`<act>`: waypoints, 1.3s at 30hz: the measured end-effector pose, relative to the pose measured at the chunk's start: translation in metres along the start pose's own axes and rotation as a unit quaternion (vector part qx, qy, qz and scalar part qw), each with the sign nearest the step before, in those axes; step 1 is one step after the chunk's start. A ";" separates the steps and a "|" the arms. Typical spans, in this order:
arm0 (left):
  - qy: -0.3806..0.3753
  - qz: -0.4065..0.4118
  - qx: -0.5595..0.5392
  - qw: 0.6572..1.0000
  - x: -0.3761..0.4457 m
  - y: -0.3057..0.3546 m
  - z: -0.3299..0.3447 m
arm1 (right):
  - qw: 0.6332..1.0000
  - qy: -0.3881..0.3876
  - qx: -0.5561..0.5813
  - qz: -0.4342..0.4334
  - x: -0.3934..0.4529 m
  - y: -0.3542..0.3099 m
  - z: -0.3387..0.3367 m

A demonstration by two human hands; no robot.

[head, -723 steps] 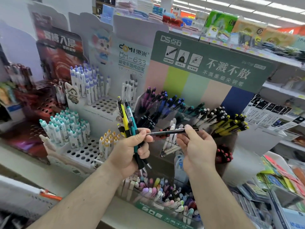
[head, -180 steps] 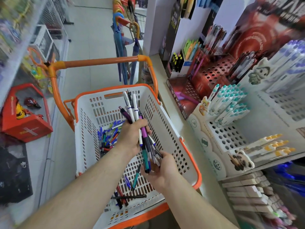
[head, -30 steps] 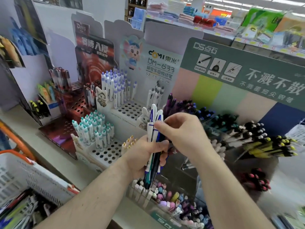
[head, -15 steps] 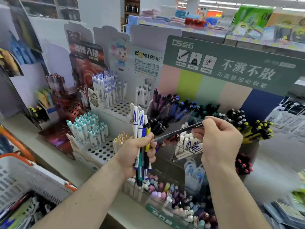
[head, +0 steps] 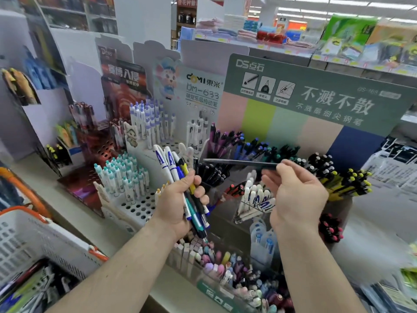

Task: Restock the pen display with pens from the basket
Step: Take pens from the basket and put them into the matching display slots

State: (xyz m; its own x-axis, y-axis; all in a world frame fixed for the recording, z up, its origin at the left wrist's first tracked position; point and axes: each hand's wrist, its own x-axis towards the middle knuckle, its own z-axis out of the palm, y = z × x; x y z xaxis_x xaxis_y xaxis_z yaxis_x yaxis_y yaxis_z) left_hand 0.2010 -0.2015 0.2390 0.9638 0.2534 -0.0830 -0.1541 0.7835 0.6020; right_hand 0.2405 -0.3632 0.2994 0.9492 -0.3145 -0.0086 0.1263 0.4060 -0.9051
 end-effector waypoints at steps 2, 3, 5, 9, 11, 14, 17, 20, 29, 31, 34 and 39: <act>-0.018 -0.005 0.006 1.000 -0.001 0.003 -0.004 | 0.992 -0.004 -0.062 -0.111 0.009 -0.003 0.007; -0.027 -0.009 0.008 1.000 -0.002 0.004 -0.006 | 0.979 -0.014 -0.115 -0.165 0.013 -0.001 0.011; -0.035 -0.016 0.016 0.999 -0.003 0.005 -0.009 | 0.944 -0.044 -0.216 -0.246 0.019 0.006 0.022; -0.048 -0.028 0.067 0.996 -0.007 0.008 -0.012 | 0.863 -0.131 -0.364 -0.323 0.023 0.029 0.052; -0.062 -0.036 0.062 0.995 -0.008 0.009 -0.015 | 0.835 -0.158 -0.419 -0.319 0.024 0.037 0.064; -0.082 -0.044 0.066 0.993 -0.009 0.013 -0.018 | 0.778 -0.193 -0.533 -0.272 0.026 0.042 0.077; -0.090 -0.046 0.076 0.992 -0.010 0.014 -0.019 | 0.727 -0.248 -0.608 -0.200 0.025 0.043 0.085; -0.095 -0.048 0.080 0.991 -0.010 0.014 -0.021 | 0.737 -0.259 -0.597 -0.185 0.026 0.042 0.085; -0.152 -0.056 0.167 0.973 -0.009 0.002 -0.009 | 0.844 -0.392 -0.366 0.006 -0.014 0.021 0.048; -0.152 -0.067 0.168 0.972 -0.009 -0.006 -0.004 | 0.863 -0.369 -0.344 0.007 -0.011 0.017 0.039; -0.144 -0.073 0.159 0.974 -0.009 -0.019 0.006 | 0.895 -0.312 -0.318 -0.010 -0.009 0.012 0.026; -0.104 -0.099 0.142 0.979 -0.003 -0.033 0.026 | 0.952 -0.172 -0.234 -0.098 -0.001 -0.005 -0.004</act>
State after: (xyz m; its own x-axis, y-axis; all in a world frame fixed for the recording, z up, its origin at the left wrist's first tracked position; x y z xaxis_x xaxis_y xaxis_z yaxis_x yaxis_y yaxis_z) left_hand 0.2085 -0.2434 0.2401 0.9967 -0.0329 -0.0746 0.0792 0.6093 0.7889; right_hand 0.2372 -0.3687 0.3023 0.9689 -0.0130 0.2472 0.2452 -0.0842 -0.9658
